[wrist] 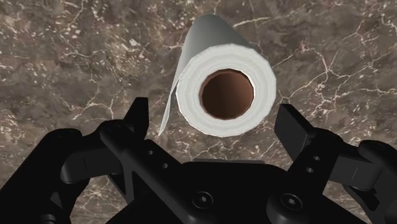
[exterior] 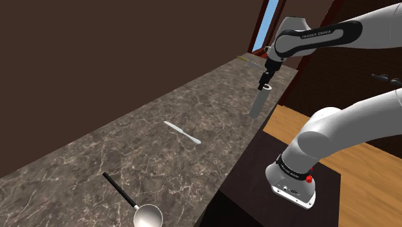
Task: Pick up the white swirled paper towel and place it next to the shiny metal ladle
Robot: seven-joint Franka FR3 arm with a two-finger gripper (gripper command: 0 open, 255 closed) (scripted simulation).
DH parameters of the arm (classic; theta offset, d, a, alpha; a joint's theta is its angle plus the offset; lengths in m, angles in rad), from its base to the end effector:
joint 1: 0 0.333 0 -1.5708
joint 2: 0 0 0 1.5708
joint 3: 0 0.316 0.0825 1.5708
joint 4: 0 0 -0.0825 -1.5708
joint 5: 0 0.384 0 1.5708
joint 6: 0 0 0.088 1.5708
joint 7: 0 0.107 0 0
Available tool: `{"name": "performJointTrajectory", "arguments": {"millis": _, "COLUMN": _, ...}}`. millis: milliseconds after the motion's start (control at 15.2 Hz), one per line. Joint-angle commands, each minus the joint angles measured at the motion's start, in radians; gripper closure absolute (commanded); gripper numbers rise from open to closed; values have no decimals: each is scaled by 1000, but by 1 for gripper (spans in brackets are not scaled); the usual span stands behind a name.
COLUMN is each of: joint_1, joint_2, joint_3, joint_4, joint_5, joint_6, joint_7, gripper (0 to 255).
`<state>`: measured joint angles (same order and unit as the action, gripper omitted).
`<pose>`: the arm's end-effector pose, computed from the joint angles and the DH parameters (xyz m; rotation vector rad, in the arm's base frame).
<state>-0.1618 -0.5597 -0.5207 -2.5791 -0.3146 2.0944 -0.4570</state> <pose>0.2935 -0.2563 0.4232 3.1185 -0.0082 0.0396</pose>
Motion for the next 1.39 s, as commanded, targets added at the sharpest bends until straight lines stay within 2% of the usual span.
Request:
{"name": "performJointTrajectory", "arguments": {"millis": 0, "joint_1": 1, "joint_2": 12, "joint_3": -8, "joint_4": -12, "joint_5": -2, "joint_6": 24, "joint_7": -2, "gripper": 0}}
{"name": "performJointTrajectory", "arguments": {"millis": 462, "joint_1": 1, "joint_2": 12, "joint_3": -8, "joint_4": -11, "joint_5": -2, "joint_6": 24, "joint_7": -2, "gripper": 0}}
{"name": "performJointTrajectory", "arguments": {"millis": 528, "joint_1": 1, "joint_2": 12, "joint_3": -8, "joint_4": -11, "joint_5": -2, "joint_6": 24, "joint_7": -2, "gripper": 255}}
{"name": "performJointTrajectory", "arguments": {"millis": 1122, "joint_1": 1, "joint_2": 12, "joint_3": -8, "joint_4": -12, "joint_5": -2, "joint_6": 24, "joint_7": -2, "gripper": 255}}
{"name": "performJointTrajectory", "arguments": {"millis": 1320, "joint_1": 1, "joint_2": -7, "joint_3": 5, "joint_4": 16, "joint_5": 3, "joint_6": -22, "joint_7": -1, "gripper": 255}}
